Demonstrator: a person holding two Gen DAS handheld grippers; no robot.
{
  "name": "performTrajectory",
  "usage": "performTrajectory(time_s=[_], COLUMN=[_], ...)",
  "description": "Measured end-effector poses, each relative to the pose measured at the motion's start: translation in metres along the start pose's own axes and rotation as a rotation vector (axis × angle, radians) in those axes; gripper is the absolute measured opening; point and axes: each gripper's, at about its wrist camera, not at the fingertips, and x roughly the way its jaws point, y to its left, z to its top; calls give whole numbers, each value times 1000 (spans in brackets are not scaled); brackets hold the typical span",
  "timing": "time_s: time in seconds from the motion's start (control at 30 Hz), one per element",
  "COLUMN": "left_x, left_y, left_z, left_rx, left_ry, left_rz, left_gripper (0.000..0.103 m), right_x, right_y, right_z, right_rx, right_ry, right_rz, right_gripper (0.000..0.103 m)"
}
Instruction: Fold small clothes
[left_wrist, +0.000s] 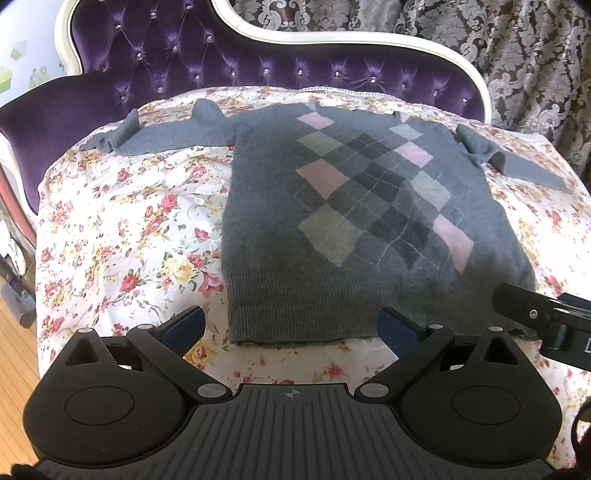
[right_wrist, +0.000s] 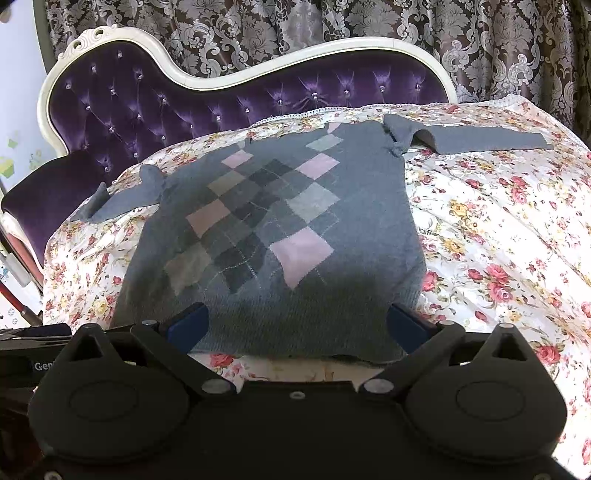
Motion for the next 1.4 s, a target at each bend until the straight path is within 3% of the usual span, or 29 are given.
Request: performTrajectory(time_s=[1.4], left_x=[4], left_y=[0], left_z=[7], left_rx=[0], left_ry=[3], left_rz=[-8], left_gripper=[101], right_x=[9], right_y=[0], right_z=[3], right_rx=[18], right_ry=[43], right_rz=[52], right_gripper=[102])
